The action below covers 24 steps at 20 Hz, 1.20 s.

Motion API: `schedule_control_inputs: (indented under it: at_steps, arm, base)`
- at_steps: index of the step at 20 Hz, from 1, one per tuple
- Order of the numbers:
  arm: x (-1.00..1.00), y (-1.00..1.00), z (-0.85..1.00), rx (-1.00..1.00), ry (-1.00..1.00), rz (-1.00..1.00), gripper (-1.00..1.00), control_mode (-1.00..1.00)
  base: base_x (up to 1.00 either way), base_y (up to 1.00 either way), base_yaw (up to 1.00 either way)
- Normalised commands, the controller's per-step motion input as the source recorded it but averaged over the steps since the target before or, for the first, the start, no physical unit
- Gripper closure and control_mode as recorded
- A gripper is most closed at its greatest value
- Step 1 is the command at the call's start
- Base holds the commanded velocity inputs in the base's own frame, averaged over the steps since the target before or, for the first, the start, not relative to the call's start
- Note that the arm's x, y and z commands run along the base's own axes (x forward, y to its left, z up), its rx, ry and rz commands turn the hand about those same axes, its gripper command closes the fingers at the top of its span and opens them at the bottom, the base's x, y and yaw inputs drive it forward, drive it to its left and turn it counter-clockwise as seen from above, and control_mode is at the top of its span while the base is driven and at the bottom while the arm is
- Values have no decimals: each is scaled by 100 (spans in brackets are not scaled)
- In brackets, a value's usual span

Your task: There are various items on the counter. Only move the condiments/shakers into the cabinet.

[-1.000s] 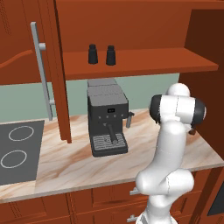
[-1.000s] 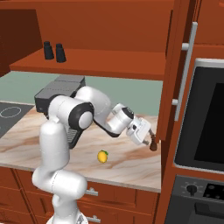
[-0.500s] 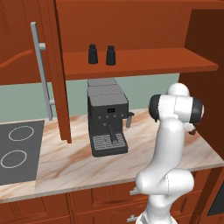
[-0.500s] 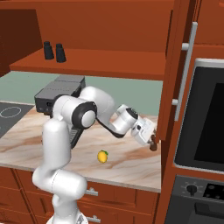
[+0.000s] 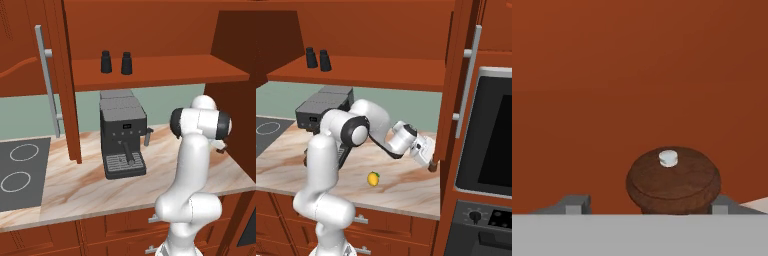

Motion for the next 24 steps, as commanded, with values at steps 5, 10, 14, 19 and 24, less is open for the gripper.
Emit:
schedule_control_inputs:
  at_steps: [5,10,14,19,24]
  arm:
    - [-58,24,8,-1,0,2,100,-100]
    - [-91,71,25,0,-1,20,100,-100]
    - [-77,87,55,0,0,22,100,-100]
    - [-58,79,97,0,0,29,100,-100]
    - [-38,63,100,0,10,29,100,-100]
  base:
    - [0,0,0]
    - [0,0,0]
    - [0,0,0]
    - [0,0,0]
    - [0,0,0]
